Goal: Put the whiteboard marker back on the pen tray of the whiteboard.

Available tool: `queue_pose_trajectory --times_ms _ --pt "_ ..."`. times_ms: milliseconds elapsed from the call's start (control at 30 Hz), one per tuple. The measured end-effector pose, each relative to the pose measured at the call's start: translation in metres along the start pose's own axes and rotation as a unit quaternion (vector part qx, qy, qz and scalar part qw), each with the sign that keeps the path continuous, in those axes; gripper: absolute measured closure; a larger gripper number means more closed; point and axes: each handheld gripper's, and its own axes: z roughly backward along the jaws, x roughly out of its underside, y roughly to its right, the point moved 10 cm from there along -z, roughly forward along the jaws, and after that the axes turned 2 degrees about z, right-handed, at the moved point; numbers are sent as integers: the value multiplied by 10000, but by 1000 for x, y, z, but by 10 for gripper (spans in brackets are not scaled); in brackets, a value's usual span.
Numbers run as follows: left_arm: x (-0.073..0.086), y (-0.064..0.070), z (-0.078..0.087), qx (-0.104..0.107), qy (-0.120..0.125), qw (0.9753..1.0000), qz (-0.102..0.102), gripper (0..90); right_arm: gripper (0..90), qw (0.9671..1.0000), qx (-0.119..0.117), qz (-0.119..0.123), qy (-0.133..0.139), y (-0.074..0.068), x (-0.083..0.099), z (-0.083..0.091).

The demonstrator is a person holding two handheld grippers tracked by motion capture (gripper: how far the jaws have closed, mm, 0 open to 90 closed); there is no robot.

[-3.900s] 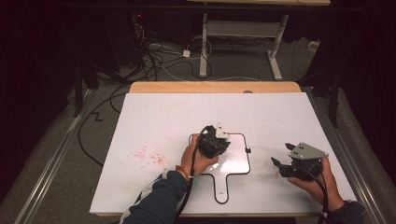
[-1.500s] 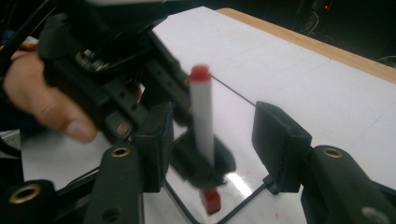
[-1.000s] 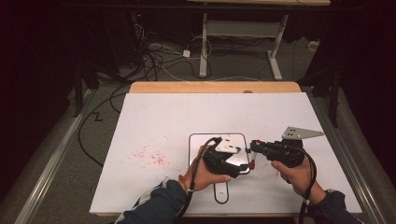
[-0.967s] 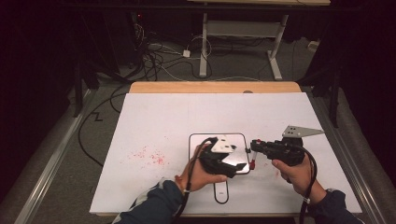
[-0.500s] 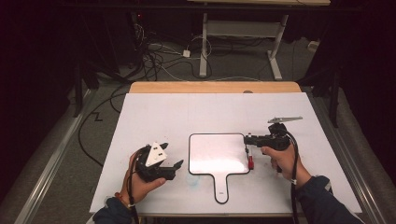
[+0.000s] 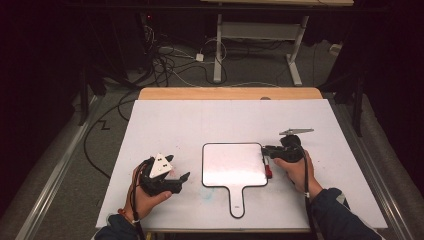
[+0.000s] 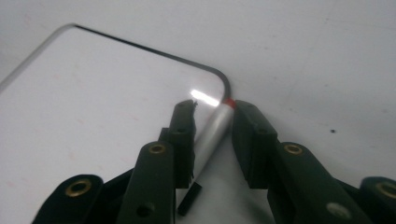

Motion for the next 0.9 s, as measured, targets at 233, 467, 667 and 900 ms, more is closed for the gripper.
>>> queue_pose_trajectory --times_ms 233,467,667,900 --pt "-1 3 2 2 17 9999 -118 206 592 9990 150 407 93 -6 -2 5" --pt "2 -1 2 -61 2 9999 -151 197 468 9909 115 1228 542 -23 -14 32" --pt "7 -8 1 -287 -52 9992 -255 193 364 9669 418 2219 1186 -35 -12 79" --pt "11 -7 -2 -342 -86 9988 -340 191 297 9558 767 2340 1608 -26 19 124"
